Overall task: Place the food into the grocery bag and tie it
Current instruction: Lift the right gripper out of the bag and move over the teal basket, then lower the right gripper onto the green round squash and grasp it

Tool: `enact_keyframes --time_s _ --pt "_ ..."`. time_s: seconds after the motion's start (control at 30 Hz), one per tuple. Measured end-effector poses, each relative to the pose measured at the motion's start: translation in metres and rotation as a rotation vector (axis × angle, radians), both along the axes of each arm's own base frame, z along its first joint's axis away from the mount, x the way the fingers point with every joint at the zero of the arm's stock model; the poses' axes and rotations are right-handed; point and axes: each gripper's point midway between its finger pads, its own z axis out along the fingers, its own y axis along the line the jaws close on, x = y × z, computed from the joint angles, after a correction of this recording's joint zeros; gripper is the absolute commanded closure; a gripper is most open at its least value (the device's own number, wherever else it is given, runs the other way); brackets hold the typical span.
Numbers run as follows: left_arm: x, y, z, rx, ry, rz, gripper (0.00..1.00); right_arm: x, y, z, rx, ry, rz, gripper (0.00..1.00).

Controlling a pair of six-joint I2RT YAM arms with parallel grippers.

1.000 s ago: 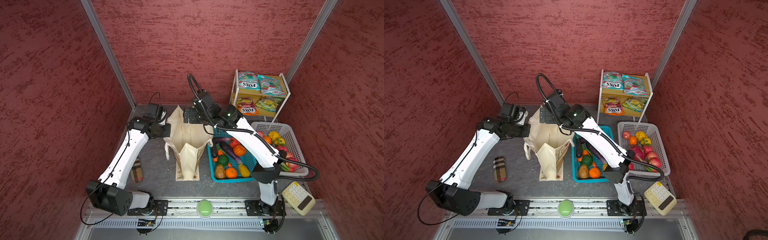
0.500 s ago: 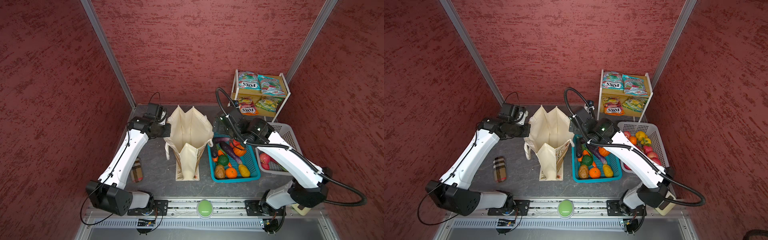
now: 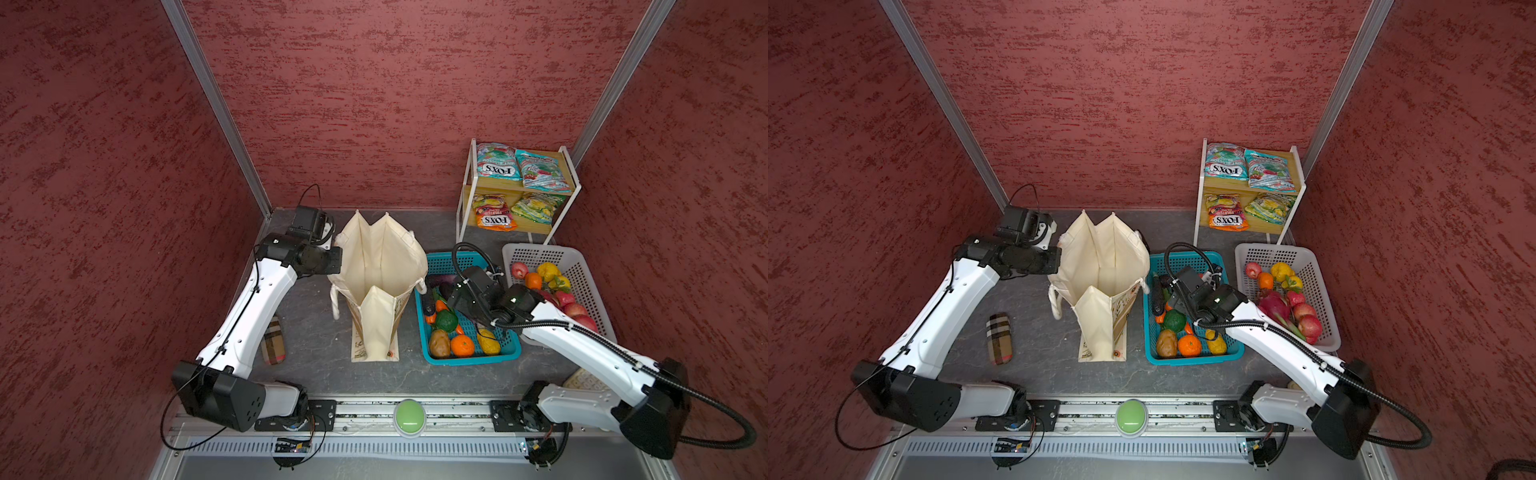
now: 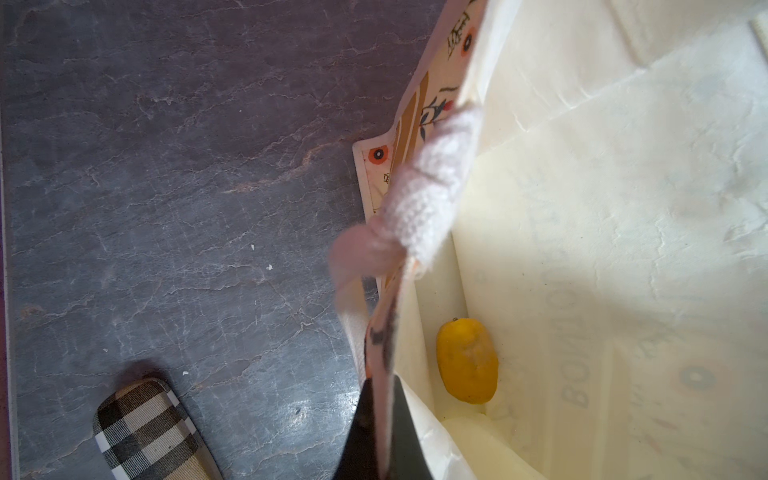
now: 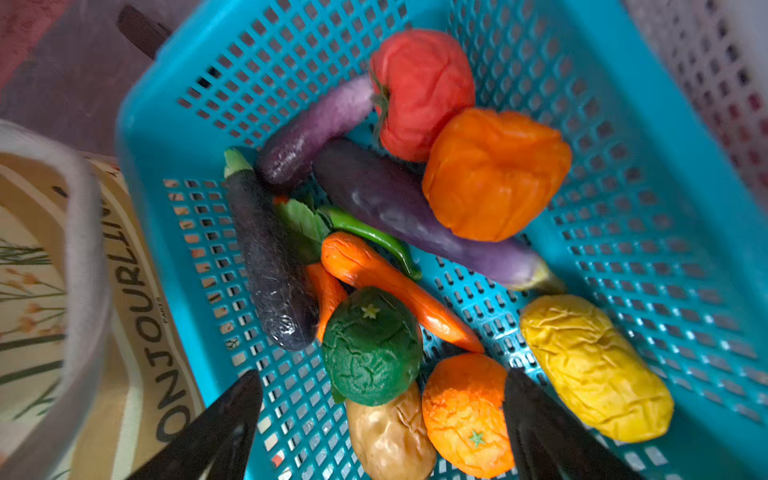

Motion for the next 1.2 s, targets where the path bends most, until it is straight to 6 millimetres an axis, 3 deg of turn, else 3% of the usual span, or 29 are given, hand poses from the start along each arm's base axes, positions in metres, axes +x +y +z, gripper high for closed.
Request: enact_keyframes --time_s 0.2,0.47,1.2 --pt "0.0 0.0 0.0 0.0 0.0 0.0 1.0 -0.002 0.016 -0.03 0.07 0.063 0.0 0.12" --pt "0.0 0.0 0.0 0.0 -0.001 -0.001 1.0 -0.003 0.024 -0.053 0.088 0.105 0.009 0.15" --pt "0.0 -0.001 0.0 0.0 -0.002 -0.002 1.0 0.004 0.034 -0.076 0.076 0.143 0.031 0.19"
